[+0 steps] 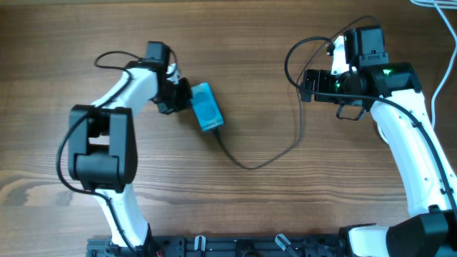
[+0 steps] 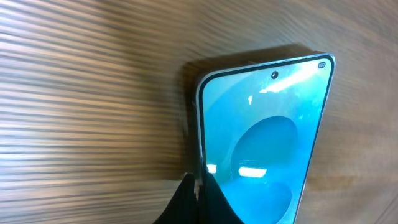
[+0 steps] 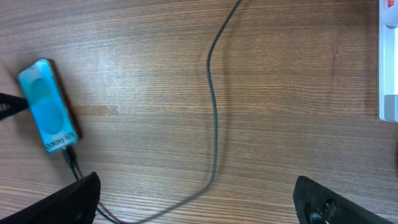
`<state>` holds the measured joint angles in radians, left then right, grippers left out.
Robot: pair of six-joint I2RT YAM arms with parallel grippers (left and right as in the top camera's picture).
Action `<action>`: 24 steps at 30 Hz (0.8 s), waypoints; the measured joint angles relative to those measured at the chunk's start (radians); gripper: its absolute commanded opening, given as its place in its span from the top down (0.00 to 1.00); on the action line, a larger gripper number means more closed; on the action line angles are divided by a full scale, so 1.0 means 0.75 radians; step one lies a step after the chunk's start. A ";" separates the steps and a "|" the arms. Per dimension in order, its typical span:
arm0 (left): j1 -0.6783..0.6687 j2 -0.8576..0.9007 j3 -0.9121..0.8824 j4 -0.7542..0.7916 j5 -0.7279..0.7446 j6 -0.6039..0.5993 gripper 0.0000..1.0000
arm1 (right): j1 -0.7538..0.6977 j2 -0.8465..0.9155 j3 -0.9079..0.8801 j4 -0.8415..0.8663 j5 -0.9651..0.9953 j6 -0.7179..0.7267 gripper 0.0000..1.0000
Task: Plug charger to phone and switch on socket
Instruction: 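Lower the phone flat onto the table with the left gripper, then move the right gripper over the power strip's switch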
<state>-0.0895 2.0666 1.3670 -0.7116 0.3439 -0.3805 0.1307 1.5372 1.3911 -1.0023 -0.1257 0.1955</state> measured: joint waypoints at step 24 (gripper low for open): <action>0.190 -0.026 0.025 -0.172 0.011 -0.064 0.00 | -0.708 0.160 0.000 0.154 0.055 0.202 0.00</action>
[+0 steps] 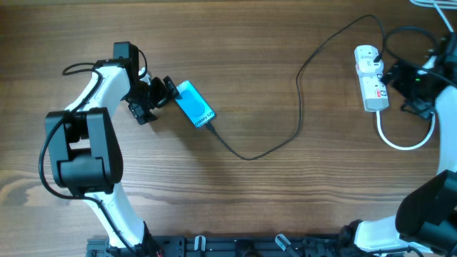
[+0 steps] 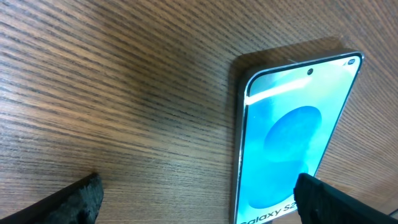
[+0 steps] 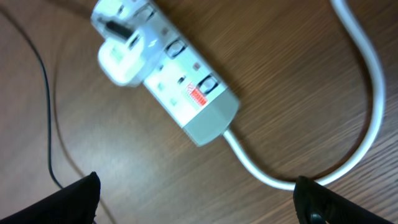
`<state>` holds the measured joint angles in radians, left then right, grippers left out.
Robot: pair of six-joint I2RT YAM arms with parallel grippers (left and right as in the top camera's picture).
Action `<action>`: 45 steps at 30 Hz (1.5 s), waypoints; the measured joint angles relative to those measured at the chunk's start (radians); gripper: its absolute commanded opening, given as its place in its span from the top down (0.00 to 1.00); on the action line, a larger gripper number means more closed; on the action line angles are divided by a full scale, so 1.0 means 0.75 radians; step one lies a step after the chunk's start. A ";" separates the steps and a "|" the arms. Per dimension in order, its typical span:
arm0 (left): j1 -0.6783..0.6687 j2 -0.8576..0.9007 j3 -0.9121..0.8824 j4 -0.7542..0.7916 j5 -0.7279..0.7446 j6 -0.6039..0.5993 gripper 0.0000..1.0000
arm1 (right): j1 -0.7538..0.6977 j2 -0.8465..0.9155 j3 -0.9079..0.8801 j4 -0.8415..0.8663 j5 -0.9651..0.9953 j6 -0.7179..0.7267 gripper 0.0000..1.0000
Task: Plug charger to phone and switch on socket
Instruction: 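Move the right gripper over the power strip's switch, then press the power strip switch down with the right gripper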
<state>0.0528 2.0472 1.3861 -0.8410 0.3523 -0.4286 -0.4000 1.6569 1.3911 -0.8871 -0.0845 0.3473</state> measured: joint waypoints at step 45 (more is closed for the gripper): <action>-0.001 -0.001 0.000 0.003 0.001 -0.001 0.00 | -0.103 0.551 0.000 0.597 -0.127 -0.026 0.00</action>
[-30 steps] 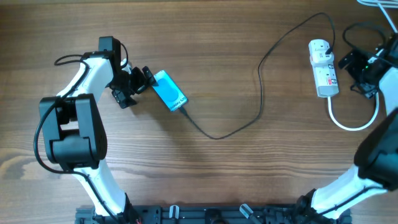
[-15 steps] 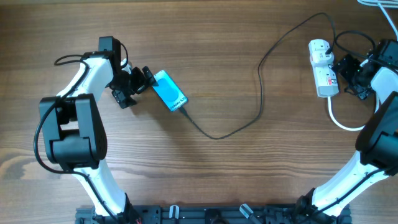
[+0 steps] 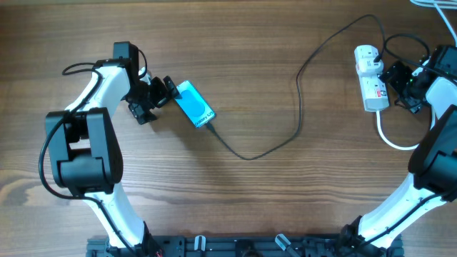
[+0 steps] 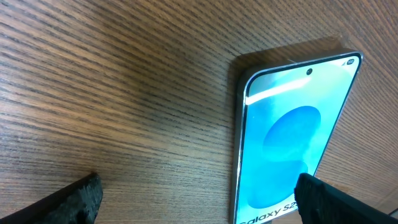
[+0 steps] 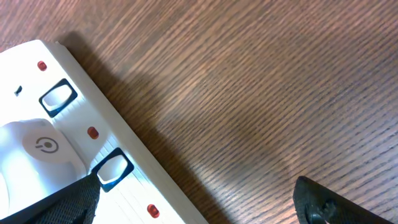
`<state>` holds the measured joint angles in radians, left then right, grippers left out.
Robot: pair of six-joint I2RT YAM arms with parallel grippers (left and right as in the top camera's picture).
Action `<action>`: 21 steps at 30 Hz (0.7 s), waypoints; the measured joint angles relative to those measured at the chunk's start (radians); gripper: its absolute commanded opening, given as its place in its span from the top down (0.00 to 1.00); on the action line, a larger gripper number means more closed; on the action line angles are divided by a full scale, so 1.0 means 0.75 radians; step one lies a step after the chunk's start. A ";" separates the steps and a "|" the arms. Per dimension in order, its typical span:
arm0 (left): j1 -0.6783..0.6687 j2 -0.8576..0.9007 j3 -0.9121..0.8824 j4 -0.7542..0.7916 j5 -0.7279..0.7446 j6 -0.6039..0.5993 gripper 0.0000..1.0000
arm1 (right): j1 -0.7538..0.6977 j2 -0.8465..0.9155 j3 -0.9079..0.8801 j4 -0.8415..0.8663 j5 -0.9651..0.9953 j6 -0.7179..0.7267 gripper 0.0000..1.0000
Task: Plug charger to phone and switch on socket
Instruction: 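Press the power strip switch down with the right gripper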
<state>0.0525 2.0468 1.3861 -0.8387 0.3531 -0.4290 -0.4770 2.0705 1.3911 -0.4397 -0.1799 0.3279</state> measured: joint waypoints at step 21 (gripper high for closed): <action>0.000 0.000 0.000 0.000 0.000 -0.001 0.00 | 0.000 0.000 0.000 0.001 0.037 0.000 0.00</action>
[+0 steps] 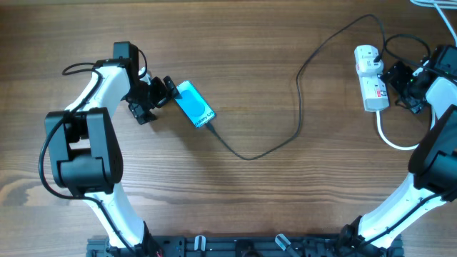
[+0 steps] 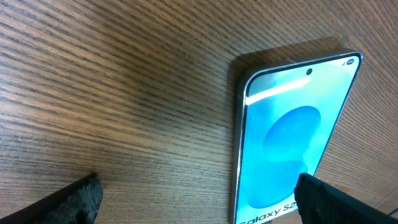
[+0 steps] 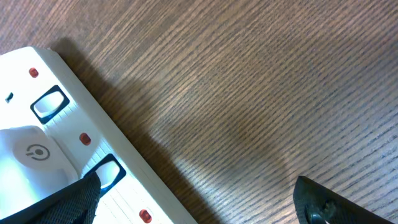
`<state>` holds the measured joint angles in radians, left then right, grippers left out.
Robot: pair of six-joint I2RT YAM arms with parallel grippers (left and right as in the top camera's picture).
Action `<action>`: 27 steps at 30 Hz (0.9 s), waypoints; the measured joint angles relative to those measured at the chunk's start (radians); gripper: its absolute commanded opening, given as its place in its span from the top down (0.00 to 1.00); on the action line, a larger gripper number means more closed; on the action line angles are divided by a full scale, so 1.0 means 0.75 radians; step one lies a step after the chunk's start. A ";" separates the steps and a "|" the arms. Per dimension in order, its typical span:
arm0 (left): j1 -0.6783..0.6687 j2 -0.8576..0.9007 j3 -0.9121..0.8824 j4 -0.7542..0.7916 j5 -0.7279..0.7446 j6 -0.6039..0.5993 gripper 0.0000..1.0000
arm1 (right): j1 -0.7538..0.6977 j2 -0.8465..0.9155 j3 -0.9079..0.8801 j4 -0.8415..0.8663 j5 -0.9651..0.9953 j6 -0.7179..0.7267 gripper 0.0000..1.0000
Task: Plug charger to phone and switch on socket
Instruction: 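Press the power strip switch down with the right gripper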
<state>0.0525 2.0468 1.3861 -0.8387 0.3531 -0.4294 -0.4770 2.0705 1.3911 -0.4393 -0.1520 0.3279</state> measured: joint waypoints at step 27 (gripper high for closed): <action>0.000 0.000 0.000 0.000 0.000 0.000 0.00 | 0.032 0.038 0.034 -0.037 0.089 -0.036 0.00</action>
<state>0.0525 2.0468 1.3861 -0.8387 0.3531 -0.4294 -0.4530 2.0987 1.4166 -0.4671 -0.0853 0.3008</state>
